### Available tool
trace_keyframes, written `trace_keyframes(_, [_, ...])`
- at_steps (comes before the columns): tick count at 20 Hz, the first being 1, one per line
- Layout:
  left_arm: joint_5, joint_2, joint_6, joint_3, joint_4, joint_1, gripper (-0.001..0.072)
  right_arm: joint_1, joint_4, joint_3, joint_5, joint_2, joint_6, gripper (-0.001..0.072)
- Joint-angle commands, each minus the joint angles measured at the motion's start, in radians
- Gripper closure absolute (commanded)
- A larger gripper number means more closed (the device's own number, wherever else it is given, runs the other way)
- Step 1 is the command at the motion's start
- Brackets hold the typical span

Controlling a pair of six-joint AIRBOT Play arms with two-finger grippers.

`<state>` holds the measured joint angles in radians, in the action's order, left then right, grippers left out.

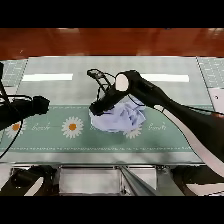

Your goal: Fold the shirts.

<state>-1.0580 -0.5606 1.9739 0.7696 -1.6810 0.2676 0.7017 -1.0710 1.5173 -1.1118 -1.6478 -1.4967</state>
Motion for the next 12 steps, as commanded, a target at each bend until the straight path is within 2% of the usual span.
trace_keyframes(1, [-0.01, -0.033, -0.067, 0.003, 0.005, -0.005, 0.0201, -0.111, 0.118, 0.04, -0.066, 0.024, 0.046, 0.0303])
trace_keyframes(4, [-0.033, -0.087, -0.08, 0.04, 0.021, -0.152, 0.0202, -0.368, 0.035, 0.045, -0.175, 0.201, 0.053, 0.0304])
trace_keyframes(5, [-0.033, -0.111, -0.087, 0.044, 0.087, -0.249, 0.0202, -0.457, -0.027, 0.031, -0.206, 0.261, 0.041, 0.0304])
trace_keyframes(6, [-0.049, -0.142, -0.14, 0.04, 0.213, -0.347, 0.0202, -0.554, -0.086, -0.007, -0.223, 0.327, 0.032, 0.0304])
trace_keyframes(7, [-0.081, -0.188, -0.228, 0.02, 0.416, -0.449, 0.0202, -0.649, -0.118, -0.072, -0.223, 0.39, 0.031, 0.0304])
trace_keyframes(8, [-0.106, -0.235, -0.354, -0.024, 0.641, -0.522, 0.0202, -0.735, -0.113, -0.158, -0.206, 0.446, 0.032, 0.0304])
trace_keyframes(9, [-0.131, -0.288, -0.496, -0.088, 0.858, -0.566, 0.0202, -0.812, -0.09, -0.259, -0.177, 0.499, 0.036, 0.0304])
trace_keyframes(10, [-0.15, -0.34, -0.6, -0.154, 1.015, -0.577, 0.0202, -0.885, -0.05, -0.377, -0.143, 0.55, 0.063, 0.0304])
trace_keyframes(12, [-0.152, -0.436, -0.698, -0.236, 1.133, -0.544, 0.0201, -0.993, 0.039, -0.573, -0.114, 0.623, 0.138, 0.0304])
